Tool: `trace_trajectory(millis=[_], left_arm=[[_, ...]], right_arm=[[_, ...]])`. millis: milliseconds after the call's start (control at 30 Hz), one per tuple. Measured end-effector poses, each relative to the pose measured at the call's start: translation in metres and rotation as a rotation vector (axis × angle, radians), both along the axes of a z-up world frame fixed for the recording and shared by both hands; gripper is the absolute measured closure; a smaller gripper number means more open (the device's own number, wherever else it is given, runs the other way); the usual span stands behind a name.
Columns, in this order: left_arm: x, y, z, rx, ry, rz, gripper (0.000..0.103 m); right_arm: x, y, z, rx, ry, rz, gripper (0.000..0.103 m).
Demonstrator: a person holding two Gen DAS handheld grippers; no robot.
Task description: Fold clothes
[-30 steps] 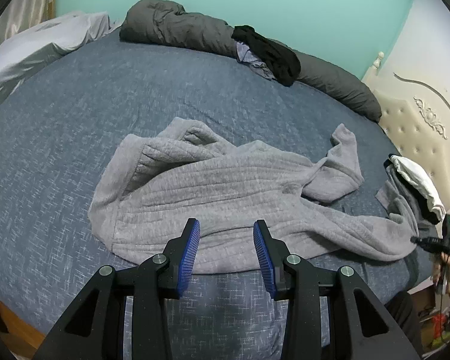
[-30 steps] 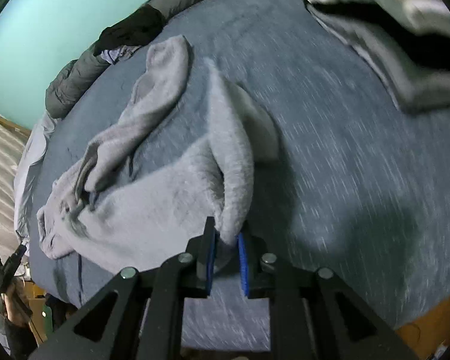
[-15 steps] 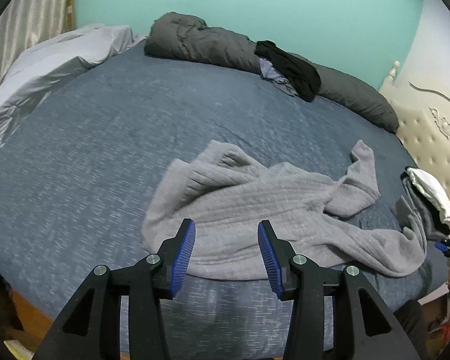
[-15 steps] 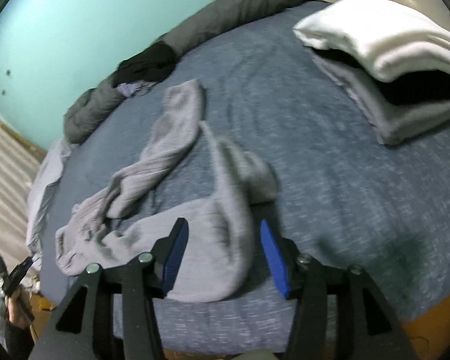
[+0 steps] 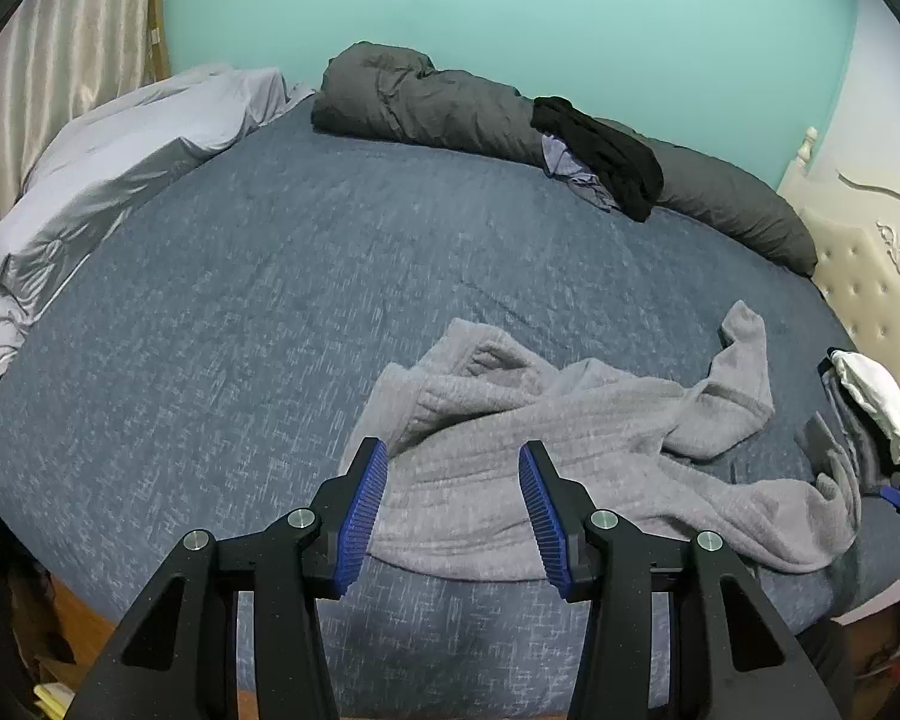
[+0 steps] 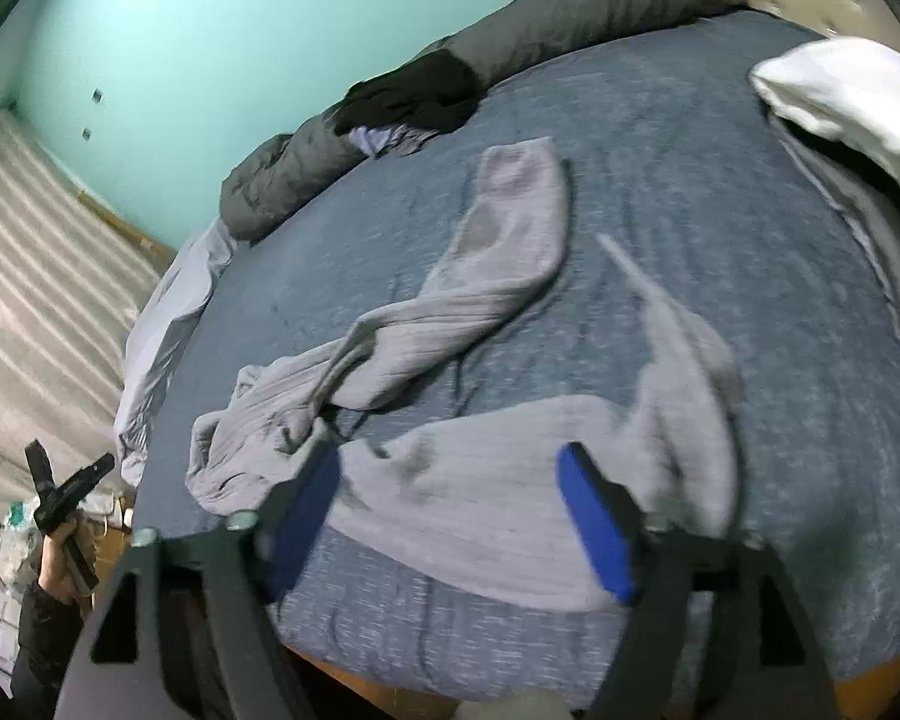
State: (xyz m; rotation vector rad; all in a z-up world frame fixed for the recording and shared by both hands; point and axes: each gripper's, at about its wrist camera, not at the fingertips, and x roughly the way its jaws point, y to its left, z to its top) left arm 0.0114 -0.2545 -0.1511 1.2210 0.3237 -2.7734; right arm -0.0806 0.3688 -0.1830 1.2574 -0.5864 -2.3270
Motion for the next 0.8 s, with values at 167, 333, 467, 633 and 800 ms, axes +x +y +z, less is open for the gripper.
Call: trace_trajectory(millis=[167,333,467,633,800], left_arm=[[-0.008,0.006,0.003,0.007,0.005,-0.014,0.053],[-0.030,0.006,-0.007,0.025,0.002,-0.028,0.051],[-0.053,-0.001,-0.026,0.033,0.002,-0.032,0.051],[-0.082,-0.012,-0.059,0.051,-0.007,-0.025,0.051],[-0.106,-0.028,-0.093,0.098,-0.019,-0.009,0.051]], right_arm=[[-0.011,-0.041,0.010,-0.015,0.027,0.074,0.016],[-0.023,-0.093,0.001,-0.039,-0.011,0.149,0.015],[-0.037,-0.139,-0.015,-0.026,-0.040,0.179,0.015],[-0.059,-0.198,-0.042,-0.001,-0.067,0.222,0.017],[-0.082,-0.249,-0.068,0.021,-0.098,0.289,0.019]])
